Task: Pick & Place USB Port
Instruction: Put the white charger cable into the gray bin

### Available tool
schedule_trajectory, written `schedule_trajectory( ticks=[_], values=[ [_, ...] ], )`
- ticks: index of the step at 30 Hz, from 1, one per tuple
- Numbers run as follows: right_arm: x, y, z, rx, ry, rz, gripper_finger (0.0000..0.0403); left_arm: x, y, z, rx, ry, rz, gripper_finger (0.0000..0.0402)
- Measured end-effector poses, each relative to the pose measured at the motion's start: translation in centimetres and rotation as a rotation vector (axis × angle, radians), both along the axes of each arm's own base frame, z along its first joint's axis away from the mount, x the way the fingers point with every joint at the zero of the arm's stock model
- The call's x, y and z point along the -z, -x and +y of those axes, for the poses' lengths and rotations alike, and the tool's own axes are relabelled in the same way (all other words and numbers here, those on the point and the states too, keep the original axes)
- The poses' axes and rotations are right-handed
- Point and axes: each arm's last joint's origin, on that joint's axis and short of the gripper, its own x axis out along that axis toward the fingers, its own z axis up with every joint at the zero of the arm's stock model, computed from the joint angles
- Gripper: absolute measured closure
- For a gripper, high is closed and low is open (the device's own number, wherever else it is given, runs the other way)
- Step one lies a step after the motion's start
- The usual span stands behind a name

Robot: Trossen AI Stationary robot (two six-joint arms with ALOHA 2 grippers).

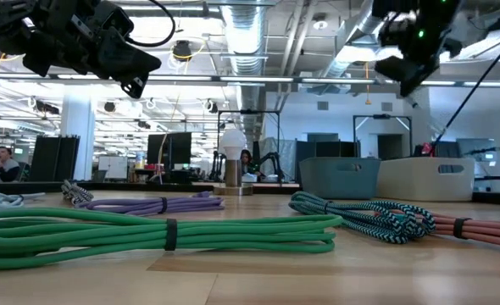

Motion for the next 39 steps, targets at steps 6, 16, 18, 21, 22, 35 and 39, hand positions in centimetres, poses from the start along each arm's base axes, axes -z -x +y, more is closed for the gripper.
schedule_trajectory(
  ticks=[6, 16, 18, 21, 22, 35, 39],
  values=[
    [3.2, 0.2, -1.8, 0.011, -0.062, 0.041, 0.0403, 0.0, 0.0, 0.0, 0.000, 0.000, 0.000, 0.0389],
    [7.1, 1.6, -4.7, 0.053, -0.111, 0.006, 0.0403, 0.0, 0.0, 0.0, 0.000, 0.000, 0.000, 0.0389],
    [7.7, 2.0, -5.2, 0.060, -0.136, -0.021, 0.0403, 0.0, 0.0, 0.0, 0.000, 0.000, 0.000, 0.0389],
    [8.3, 2.5, -5.7, 0.054, -0.176, -0.052, 0.0403, 0.0, 0.0, 0.0, 0.000, 0.000, 0.000, 0.0389],
    [8.4, 2.6, -5.8, 0.055, -0.183, -0.063, 0.0403, 0.0, 0.0, 0.0, 0.000, 0.000, 0.000, 0.0389],
    [8.7, 3.1, -6.5, 0.061, -0.187, -0.077, 0.0363, 0.0, 0.0, 0.0, 0.000, 0.000, 0.000, 0.0389],
    [8.6, 3.0, -6.6, 0.047, -0.178, -0.072, 0.0340, 0.0, 0.0, 0.0, 0.000, 0.000, 0.000, 0.0389]
  ],
)
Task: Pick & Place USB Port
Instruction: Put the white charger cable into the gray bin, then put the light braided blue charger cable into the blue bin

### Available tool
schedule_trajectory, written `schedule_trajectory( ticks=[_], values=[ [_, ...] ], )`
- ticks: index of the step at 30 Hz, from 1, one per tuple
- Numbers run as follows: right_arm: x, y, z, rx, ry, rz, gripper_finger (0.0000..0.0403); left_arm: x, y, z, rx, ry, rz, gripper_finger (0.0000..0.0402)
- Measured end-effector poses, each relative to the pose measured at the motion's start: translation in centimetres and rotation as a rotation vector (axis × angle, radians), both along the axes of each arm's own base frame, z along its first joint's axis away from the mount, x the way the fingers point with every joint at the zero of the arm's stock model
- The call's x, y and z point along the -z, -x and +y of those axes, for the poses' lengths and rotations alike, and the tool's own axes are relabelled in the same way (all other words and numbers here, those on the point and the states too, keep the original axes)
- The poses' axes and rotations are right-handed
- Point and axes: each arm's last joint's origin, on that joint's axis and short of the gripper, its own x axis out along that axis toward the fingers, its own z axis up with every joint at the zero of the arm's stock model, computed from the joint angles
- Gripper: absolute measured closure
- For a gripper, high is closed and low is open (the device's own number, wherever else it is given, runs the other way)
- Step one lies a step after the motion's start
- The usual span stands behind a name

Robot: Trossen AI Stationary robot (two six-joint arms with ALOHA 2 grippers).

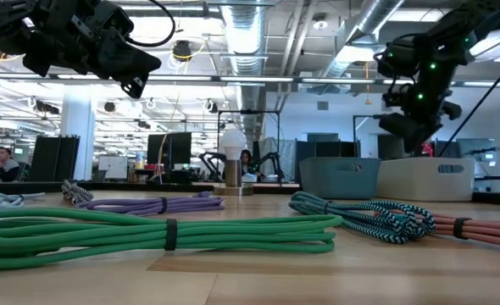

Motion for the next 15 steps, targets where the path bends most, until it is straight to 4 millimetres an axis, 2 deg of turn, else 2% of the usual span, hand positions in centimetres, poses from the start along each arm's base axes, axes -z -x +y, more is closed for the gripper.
schedule_trajectory(
  ticks=[7, 15],
  values=[
    [-0.7, -0.6, 0.0, -0.044, 0.002, -0.054, 0.0328, 0.0, 0.0, 0.0, 0.000, 0.000, 0.000, 0.0389],
    [-3.7, -3.5, 1.1, -0.264, -0.180, -0.417, 0.0328, 0.0, 0.0, 0.0, 0.000, 0.000, 0.000, 0.0389]
  ],
)
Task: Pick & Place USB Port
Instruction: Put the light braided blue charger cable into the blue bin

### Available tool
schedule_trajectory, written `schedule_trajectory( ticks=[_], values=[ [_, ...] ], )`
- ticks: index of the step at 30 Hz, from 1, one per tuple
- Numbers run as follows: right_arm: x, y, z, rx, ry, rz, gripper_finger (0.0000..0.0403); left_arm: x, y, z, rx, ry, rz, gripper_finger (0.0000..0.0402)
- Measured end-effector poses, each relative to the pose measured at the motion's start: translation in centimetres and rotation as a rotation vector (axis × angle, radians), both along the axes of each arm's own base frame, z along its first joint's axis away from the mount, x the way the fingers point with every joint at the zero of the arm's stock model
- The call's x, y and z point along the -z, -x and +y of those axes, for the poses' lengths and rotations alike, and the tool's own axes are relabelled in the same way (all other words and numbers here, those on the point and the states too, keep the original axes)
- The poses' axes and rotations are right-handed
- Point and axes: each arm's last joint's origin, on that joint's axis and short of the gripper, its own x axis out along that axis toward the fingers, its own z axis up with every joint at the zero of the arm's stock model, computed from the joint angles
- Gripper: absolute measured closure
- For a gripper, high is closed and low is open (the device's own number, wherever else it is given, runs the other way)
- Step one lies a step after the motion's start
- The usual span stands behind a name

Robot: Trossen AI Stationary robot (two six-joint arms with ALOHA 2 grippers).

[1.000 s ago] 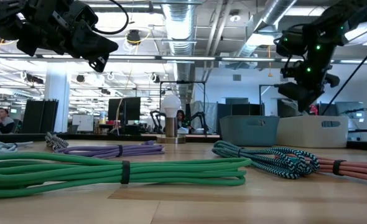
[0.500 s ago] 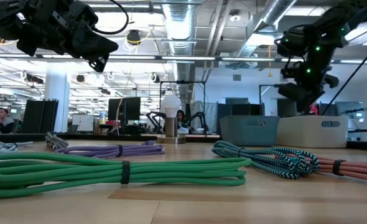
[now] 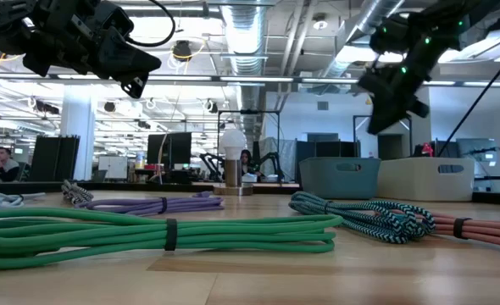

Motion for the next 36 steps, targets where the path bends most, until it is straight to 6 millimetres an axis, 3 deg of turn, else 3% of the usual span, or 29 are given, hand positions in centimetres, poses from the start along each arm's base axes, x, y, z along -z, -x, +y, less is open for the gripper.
schedule_trajectory(
  ticks=[5, 11, 15, 27, 36],
  values=[
    [-1.0, -1.8, 1.7, -0.216, -0.063, -0.120, 0.0327, 0.0, 0.0, 0.0, -0.003, 0.000, 0.000, 0.0389],
    [-2.0, -4.2, 3.7, -0.463, 0.191, -0.151, 0.0335, 0.1, -0.2, 0.3, -0.083, 0.000, 0.008, 0.0389],
    [-2.2, -4.8, 4.7, -0.542, 0.235, -0.156, 0.0346, 0.3, -0.4, 0.4, -0.094, 0.004, 0.021, 0.0389],
    [-0.3, -7.1, 8.8, -0.496, -0.158, -0.241, 0.0355, 0.5, -0.7, 0.5, -0.093, 0.008, 0.036, 0.0389],
    [2.0, -10.5, 10.7, -0.558, -0.214, -0.266, 0.0355, 0.5, -0.7, 0.5, -0.093, 0.008, 0.035, 0.0389]
  ],
)
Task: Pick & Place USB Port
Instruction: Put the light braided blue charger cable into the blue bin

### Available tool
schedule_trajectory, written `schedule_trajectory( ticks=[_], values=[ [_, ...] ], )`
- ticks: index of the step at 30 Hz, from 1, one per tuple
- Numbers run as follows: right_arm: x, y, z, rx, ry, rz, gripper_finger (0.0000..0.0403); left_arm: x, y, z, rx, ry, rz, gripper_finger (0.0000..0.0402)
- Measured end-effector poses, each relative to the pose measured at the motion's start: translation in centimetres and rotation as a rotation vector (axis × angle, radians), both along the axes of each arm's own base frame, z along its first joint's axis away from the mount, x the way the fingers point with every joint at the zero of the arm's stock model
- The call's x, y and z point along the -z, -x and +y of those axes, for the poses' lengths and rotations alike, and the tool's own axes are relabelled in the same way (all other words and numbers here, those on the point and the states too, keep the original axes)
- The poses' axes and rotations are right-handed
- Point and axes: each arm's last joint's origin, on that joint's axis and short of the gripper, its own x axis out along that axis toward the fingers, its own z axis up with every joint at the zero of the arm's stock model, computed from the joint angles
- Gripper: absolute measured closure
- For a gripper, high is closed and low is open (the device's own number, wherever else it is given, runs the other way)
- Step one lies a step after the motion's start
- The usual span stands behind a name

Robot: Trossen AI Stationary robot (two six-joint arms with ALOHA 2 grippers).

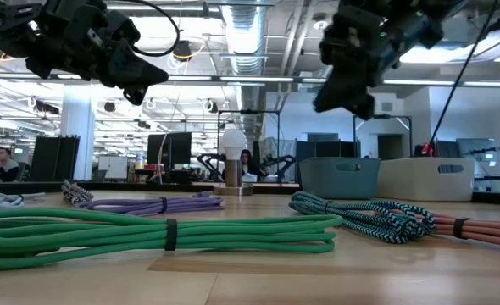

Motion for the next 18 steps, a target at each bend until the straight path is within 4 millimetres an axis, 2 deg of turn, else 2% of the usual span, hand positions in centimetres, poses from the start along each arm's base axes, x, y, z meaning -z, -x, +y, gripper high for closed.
schedule_trajectory(
  ticks=[4, 7, 11, 18],
  values=[
    [0.9, -1.8, 1.1, -0.005, -0.144, 0.012, 0.0354, 0.0, 0.0, 0.0, 0.000, 0.000, -0.001, 0.0389],
    [1.5, -2.5, 2.4, 0.003, -0.202, 0.124, 0.0346, 0.0, 0.0, 0.0, 0.000, 0.000, -0.001, 0.0389],
    [2.0, -3.5, 4.3, 0.034, -0.204, 0.287, 0.0324, 0.0, 0.0, 0.0, 0.000, -0.002, -0.005, 0.0389],
    [1.7, -5.8, 7.1, 0.063, -0.203, 0.367, 0.0272, -0.1, 0.0, 0.0, 0.000, -0.003, -0.007, 0.0389]
  ],
)
